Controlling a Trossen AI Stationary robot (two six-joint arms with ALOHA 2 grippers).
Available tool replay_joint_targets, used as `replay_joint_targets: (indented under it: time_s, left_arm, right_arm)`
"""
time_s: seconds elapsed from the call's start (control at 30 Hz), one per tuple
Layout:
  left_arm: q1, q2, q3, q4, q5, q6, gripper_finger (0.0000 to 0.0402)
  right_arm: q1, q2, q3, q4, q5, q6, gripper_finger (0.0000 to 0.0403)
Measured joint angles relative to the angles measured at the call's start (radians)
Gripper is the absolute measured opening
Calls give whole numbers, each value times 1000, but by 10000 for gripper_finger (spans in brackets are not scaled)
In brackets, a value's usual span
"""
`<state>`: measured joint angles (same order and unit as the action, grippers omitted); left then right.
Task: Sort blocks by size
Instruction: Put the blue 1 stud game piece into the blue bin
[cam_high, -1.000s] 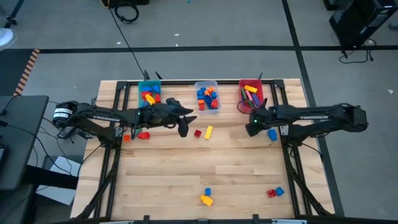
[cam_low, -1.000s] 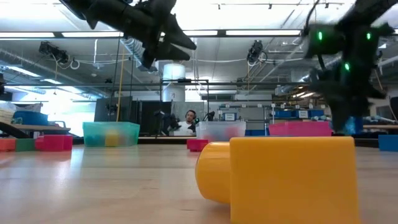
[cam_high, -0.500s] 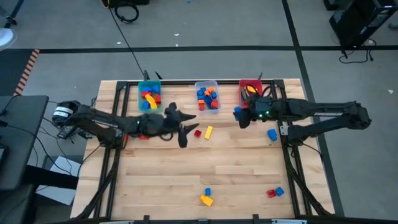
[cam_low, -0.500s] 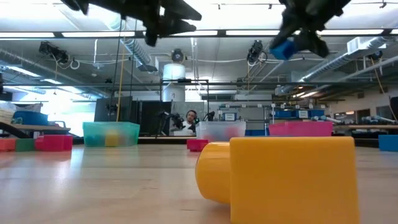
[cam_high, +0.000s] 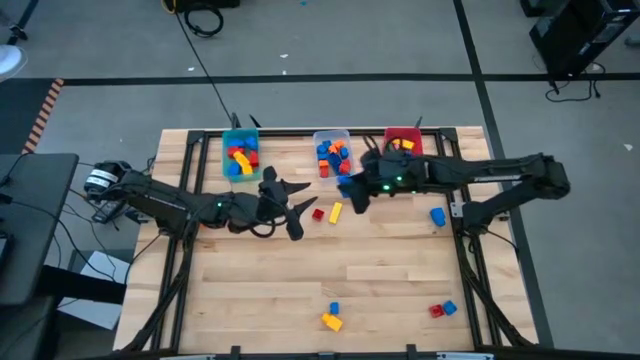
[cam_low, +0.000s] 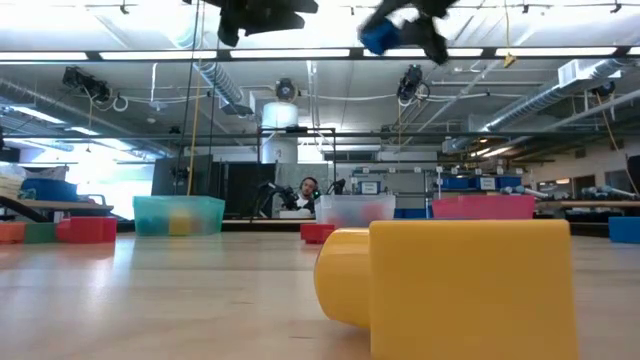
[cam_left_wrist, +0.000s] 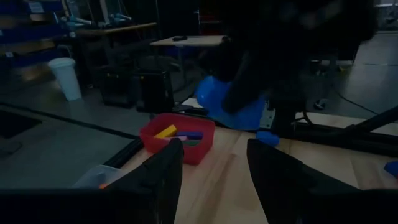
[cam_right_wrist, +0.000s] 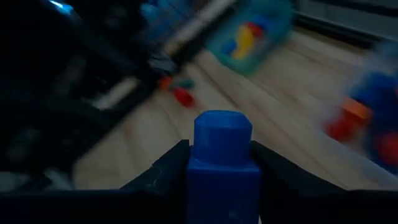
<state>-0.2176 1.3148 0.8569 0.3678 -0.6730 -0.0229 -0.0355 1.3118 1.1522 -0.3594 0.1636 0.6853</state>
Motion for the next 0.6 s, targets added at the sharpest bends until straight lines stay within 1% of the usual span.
replay_joint_targets:
  time_s: [0.07,0.17,0.27,0.43,0.6]
  left_arm:
    - [-1,0,0,3,-23,15,186]
    - [-2,0,0,12,-97,15,186]
    - [-1,0,0,35,-149,35,186]
    - [-2,0,0,81,-209,85,186]
    - [-1,0,-1,147,-281,146,186]
  right_arm:
    - [1,42,53,45,-5,-15,149]
    - [-5,89,123,135,-4,-40,150]
    - [-15,133,183,213,-4,-58,150]
    - [-38,220,286,215,-31,-61,150]
    - [-49,288,334,210,-60,-59,151]
